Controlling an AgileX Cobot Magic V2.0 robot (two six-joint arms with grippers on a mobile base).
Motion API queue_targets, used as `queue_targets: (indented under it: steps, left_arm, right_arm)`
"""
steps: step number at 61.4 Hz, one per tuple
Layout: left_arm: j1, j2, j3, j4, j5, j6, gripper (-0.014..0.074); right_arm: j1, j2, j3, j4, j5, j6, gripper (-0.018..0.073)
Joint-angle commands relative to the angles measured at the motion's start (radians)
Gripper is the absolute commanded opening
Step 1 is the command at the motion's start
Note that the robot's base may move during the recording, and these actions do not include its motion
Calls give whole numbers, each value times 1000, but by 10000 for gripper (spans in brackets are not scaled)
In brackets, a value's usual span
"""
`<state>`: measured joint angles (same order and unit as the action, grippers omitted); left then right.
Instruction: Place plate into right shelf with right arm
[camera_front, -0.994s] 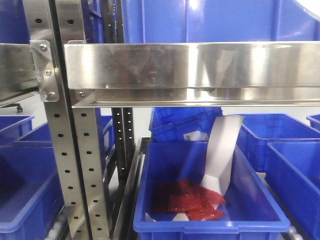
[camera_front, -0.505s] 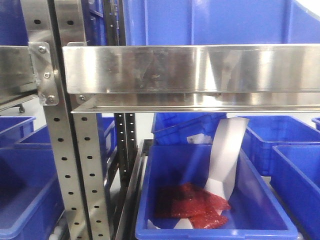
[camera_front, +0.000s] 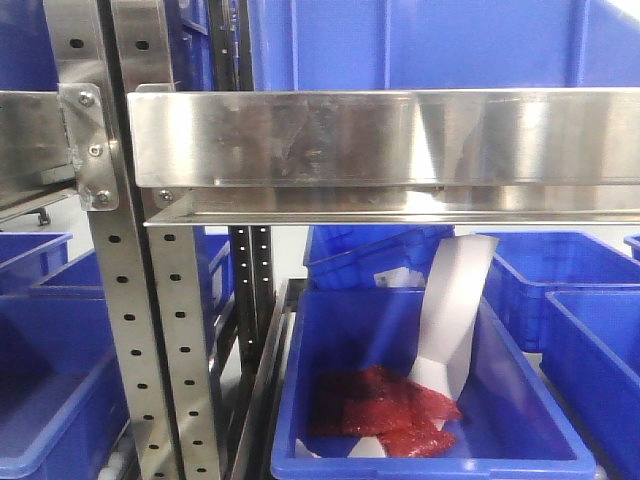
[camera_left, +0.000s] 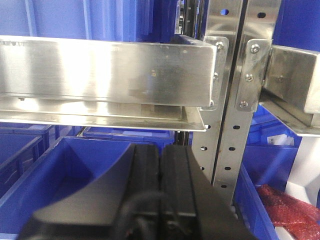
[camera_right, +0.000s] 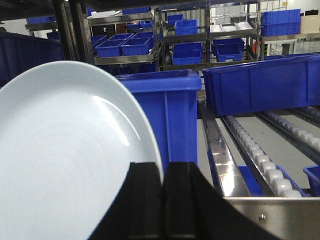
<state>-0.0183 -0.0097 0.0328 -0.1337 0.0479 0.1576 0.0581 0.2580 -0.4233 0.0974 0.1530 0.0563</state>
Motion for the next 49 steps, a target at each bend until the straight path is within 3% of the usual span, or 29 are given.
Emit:
queue_targets:
  steps: [1,18,49]
  left_arm:
    - [-2,-10,10,-8,-90,-7,-128]
    - [-2,-10,10,-8,-90,-7,-128]
    - [-2,-10,10,-8,-90,-7,-128]
  right_arm:
    - [-2,43,-82,3,-120,-2,50]
    - [-1,297,-363,7,-137,-2,50]
    - [12,959,-964,7,-195,-2,50]
